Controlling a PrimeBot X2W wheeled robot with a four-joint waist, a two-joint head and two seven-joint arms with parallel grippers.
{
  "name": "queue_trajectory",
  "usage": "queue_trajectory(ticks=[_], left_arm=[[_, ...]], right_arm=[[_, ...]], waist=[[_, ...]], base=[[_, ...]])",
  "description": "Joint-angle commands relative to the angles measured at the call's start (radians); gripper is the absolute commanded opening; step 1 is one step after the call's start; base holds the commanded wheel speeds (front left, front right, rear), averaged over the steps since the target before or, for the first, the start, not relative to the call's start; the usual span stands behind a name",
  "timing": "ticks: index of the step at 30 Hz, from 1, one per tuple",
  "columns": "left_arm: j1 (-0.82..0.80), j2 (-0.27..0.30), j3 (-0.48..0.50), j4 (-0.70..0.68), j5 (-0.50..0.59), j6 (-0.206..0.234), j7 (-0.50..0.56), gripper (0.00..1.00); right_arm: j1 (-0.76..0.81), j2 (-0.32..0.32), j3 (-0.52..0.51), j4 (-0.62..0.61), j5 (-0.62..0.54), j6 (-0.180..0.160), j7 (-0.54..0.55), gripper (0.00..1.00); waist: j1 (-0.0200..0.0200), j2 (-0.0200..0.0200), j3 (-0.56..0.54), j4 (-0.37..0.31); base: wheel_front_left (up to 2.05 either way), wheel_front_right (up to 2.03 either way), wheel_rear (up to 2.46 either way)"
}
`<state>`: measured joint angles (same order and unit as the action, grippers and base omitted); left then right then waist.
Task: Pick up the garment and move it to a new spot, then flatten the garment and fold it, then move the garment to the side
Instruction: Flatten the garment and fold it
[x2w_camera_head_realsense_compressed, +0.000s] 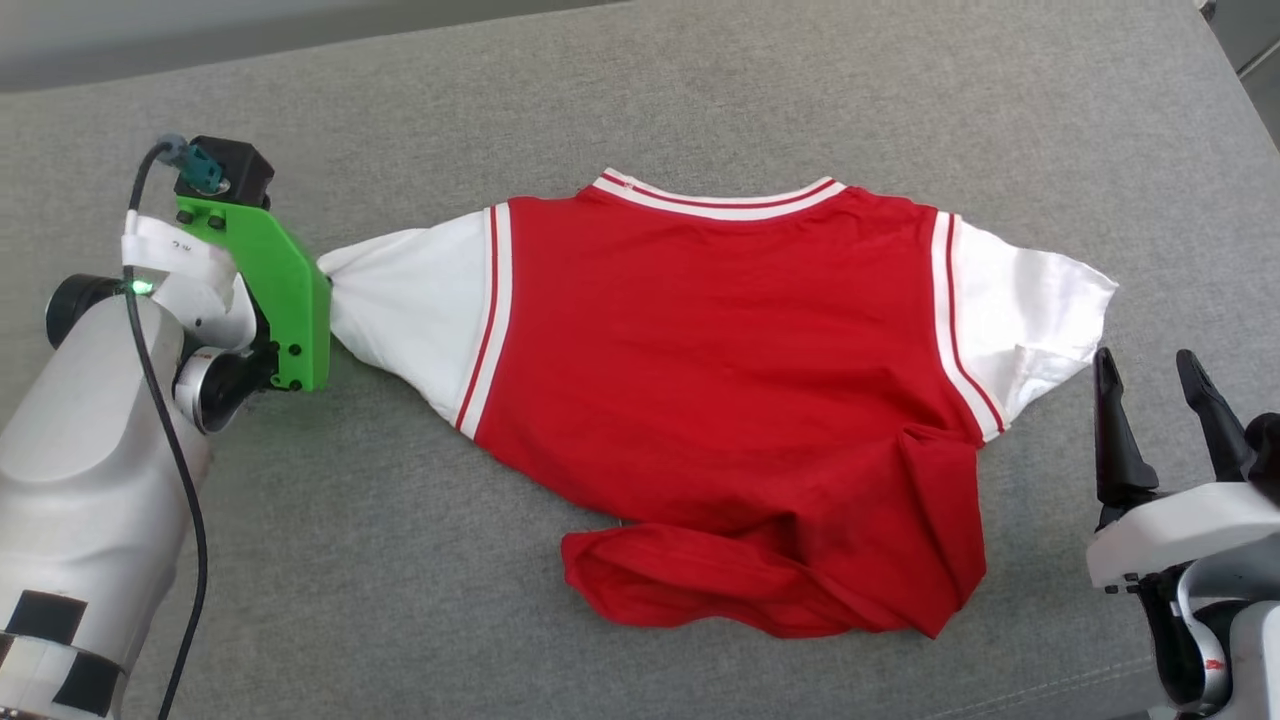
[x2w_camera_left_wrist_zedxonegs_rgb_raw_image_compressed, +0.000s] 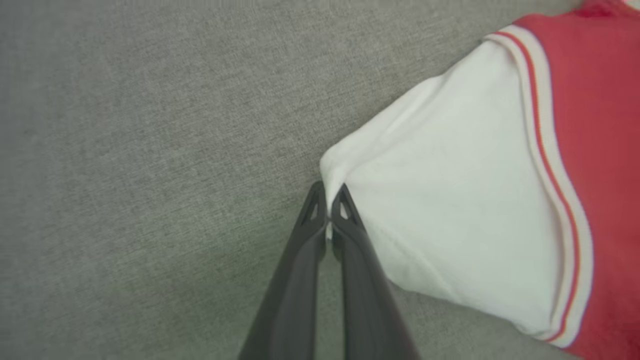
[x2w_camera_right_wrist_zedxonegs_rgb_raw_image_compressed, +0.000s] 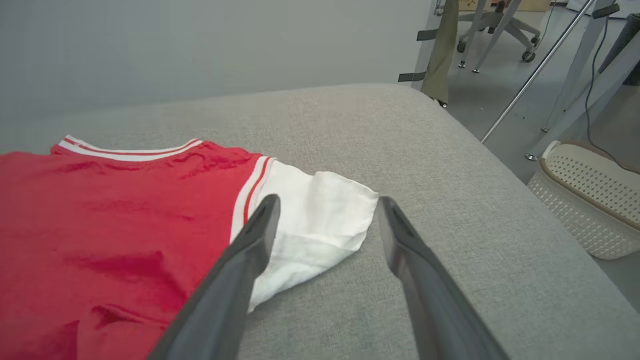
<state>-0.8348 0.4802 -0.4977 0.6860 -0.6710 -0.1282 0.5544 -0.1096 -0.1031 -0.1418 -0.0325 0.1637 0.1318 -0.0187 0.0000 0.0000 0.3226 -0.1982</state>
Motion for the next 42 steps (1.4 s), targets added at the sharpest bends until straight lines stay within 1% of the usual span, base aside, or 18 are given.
queue_trajectory(ticks=[1,5,8,12,16,17,21,25,29,36,42], left_arm=[[0.023,0.018,0.014,-0.02,-0.013,-0.001,-0.018,0.0],[0.066,0.037,0.037,-0.097,-0.04,0.002,-0.048,0.0],[0.115,0.052,0.052,-0.171,-0.058,0.02,-0.05,0.0],[0.198,0.071,0.07,-0.314,-0.078,0.065,-0.045,0.0],[0.284,0.089,0.08,-0.475,-0.096,0.114,-0.024,0.0],[0.304,0.092,0.083,-0.52,-0.098,0.129,-0.02,0.0],[0.368,0.107,0.079,-0.667,-0.104,0.176,0.016,0.0],[0.399,0.124,0.074,-0.782,-0.096,0.213,0.048,0.0],[0.412,0.132,0.07,-0.86,-0.089,0.238,0.067,0.0],[0.406,0.129,0.068,-0.929,-0.086,0.254,0.076,0.0],[0.393,0.128,0.067,-0.95,-0.08,0.259,0.078,0.0]], right_arm=[[-0.008,-0.018,0.003,0.012,-0.01,-0.001,0.038,1.0],[-0.015,-0.067,0.0,0.032,-0.018,-0.001,0.157,1.0],[-0.03,-0.099,-0.003,0.039,-0.016,-0.001,0.259,1.0],[-0.061,-0.154,-0.003,0.044,0.008,-0.001,0.43,1.0],[-0.11,-0.232,0.011,0.039,0.059,-0.001,0.603,1.0],[-0.127,-0.261,0.017,0.041,0.066,-0.001,0.644,1.0],[-0.203,-0.339,0.041,0.07,0.112,-0.001,0.748,1.0],[-0.27,-0.394,0.075,0.122,0.144,-0.001,0.812,1.0],[-0.325,-0.426,0.108,0.18,0.16,-0.001,0.847,1.0],[-0.398,-0.449,0.155,0.275,0.179,-0.001,0.821,1.0],[-0.412,-0.452,0.198,0.339,0.195,-0.001,0.798,1.0]], waist=[[0.0,0.0,-0.022,0.021],[0.0,0.0,-0.037,0.045],[0.0,0.0,-0.042,0.064],[0.0,0.0,-0.046,0.092],[0.0,0.0,-0.04,0.119],[0.0,0.0,-0.036,0.127],[0.0,0.0,-0.014,0.151],[0.0,0.0,0.009,0.171],[0.0,0.0,0.031,0.186],[0.0,0.0,0.068,0.207],[0.0,0.0,0.098,0.224]], base=[[0.0,0.0,0.0],[0.0,0.0,0.0],[0.0,0.0,0.0],[0.0,0.0,0.0],[0.0,0.0,0.0],[0.0,0.0,0.0],[0.0,0.0,0.0],[0.0,0.0,0.0],[0.0,0.0,0.0],[0.0,0.0,0.0],[0.0,0.0,0.0]])
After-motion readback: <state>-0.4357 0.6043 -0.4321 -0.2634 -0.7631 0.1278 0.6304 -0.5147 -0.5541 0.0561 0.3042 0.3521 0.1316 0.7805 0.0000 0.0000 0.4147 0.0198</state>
